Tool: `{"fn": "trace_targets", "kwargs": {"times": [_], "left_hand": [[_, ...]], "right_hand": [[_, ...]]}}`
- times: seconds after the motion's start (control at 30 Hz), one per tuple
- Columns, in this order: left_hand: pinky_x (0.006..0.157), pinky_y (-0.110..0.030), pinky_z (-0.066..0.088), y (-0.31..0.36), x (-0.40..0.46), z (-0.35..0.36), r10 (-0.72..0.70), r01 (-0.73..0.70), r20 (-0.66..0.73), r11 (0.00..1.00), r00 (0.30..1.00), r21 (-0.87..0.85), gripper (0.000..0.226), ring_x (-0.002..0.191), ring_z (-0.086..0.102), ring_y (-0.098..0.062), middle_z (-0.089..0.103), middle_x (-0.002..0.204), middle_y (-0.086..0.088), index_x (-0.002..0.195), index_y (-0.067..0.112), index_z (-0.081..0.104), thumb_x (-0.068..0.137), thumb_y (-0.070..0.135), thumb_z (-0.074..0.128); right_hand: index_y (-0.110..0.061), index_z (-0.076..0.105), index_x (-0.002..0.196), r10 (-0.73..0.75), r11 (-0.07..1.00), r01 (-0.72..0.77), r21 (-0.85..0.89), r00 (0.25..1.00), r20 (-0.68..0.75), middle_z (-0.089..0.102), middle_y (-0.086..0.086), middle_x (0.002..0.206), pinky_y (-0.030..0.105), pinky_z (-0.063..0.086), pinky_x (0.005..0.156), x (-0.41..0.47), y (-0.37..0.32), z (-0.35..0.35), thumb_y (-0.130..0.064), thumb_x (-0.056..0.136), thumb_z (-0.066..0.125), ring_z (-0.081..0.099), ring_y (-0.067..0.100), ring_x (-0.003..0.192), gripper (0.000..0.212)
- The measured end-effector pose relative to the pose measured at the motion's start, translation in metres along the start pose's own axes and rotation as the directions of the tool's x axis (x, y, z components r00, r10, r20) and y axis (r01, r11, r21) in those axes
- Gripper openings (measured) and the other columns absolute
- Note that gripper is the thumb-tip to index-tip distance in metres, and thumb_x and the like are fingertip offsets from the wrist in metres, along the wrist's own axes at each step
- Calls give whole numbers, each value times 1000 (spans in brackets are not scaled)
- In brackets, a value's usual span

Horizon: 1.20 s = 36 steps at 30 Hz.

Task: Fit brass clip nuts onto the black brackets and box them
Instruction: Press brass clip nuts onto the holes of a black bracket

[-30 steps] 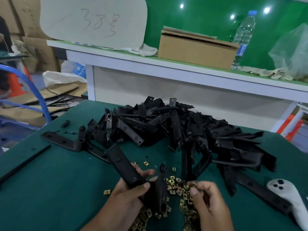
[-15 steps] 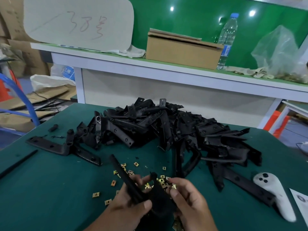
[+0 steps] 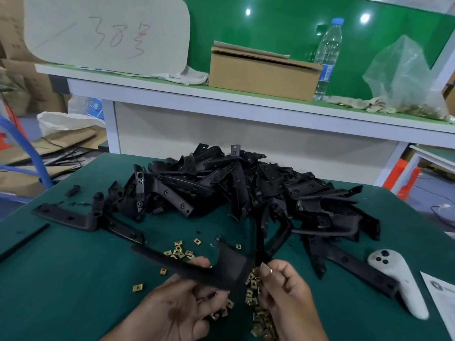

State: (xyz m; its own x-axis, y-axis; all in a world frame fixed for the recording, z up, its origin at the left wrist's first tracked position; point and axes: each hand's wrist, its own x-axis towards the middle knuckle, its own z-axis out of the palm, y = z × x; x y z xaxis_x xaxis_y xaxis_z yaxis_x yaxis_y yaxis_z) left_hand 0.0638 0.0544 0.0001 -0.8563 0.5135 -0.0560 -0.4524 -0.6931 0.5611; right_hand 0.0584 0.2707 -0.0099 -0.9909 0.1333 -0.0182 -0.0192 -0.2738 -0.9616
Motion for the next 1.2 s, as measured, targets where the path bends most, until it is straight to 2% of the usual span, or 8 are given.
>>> {"fn": "trace_targets", "kwargs": {"times": [0.17,0.3,0.43,0.6,0.73,0.83,1.03,1.2], "left_hand": [[36,-20,40,1,7,-4,113,-86,-99,966,989,242,47,46,58,-20,74,91,-20,110,11,77,67,17,95],[59,-35,56,1,5,-1,134,-124,10,891,991,437,37,83,70,-29,72,114,-24,123,12,74,88,5,67],[53,-31,55,-5,5,-1,146,-92,-91,893,985,440,28,75,73,-20,78,99,-14,90,0,81,86,-5,54],[47,-26,44,-3,1,7,236,-140,-130,849,963,509,56,53,59,-27,57,66,-23,76,5,53,67,45,91],[46,-33,54,2,-3,9,212,-151,-69,853,975,499,41,52,65,-37,70,81,-24,128,16,57,89,20,68],[53,-38,58,2,-7,13,166,-139,-12,861,986,489,48,58,68,-43,69,85,-19,128,43,64,89,17,73],[44,-33,55,-8,-9,11,73,-15,-109,888,991,459,48,53,69,-38,70,87,-36,106,7,69,86,50,73],[66,-45,44,-14,-10,-2,167,-15,-177,767,970,642,84,65,51,-38,56,86,-47,103,5,70,60,77,79]], "right_hand": [[-6,51,85,26,997,-28,67,999,22,51,10,61,24,37,45,-3,-8,7,-24,70,76,38,13,47,34],[-3,56,90,71,989,-76,129,996,47,65,7,69,23,39,42,-4,-13,9,-18,76,68,44,11,49,24],[-7,57,88,156,957,-159,243,987,30,67,8,72,23,42,42,-4,-16,11,-15,77,65,51,12,50,15],[-7,66,105,193,930,-215,297,976,102,70,10,84,27,52,51,-6,-16,8,-14,78,67,59,15,60,28],[-16,75,117,172,949,-199,244,977,128,72,8,93,27,55,62,-8,-17,7,-17,82,68,64,14,70,36],[-8,66,121,180,941,-206,269,977,117,73,9,93,27,56,60,-10,-18,9,-16,82,68,66,15,69,39],[-3,54,122,201,931,-239,275,966,160,71,14,104,30,55,73,-13,-22,13,-19,94,59,66,20,83,33],[-7,62,101,238,878,-303,370,948,210,68,9,91,25,56,67,-13,-24,12,-19,92,60,65,15,74,14]]}}
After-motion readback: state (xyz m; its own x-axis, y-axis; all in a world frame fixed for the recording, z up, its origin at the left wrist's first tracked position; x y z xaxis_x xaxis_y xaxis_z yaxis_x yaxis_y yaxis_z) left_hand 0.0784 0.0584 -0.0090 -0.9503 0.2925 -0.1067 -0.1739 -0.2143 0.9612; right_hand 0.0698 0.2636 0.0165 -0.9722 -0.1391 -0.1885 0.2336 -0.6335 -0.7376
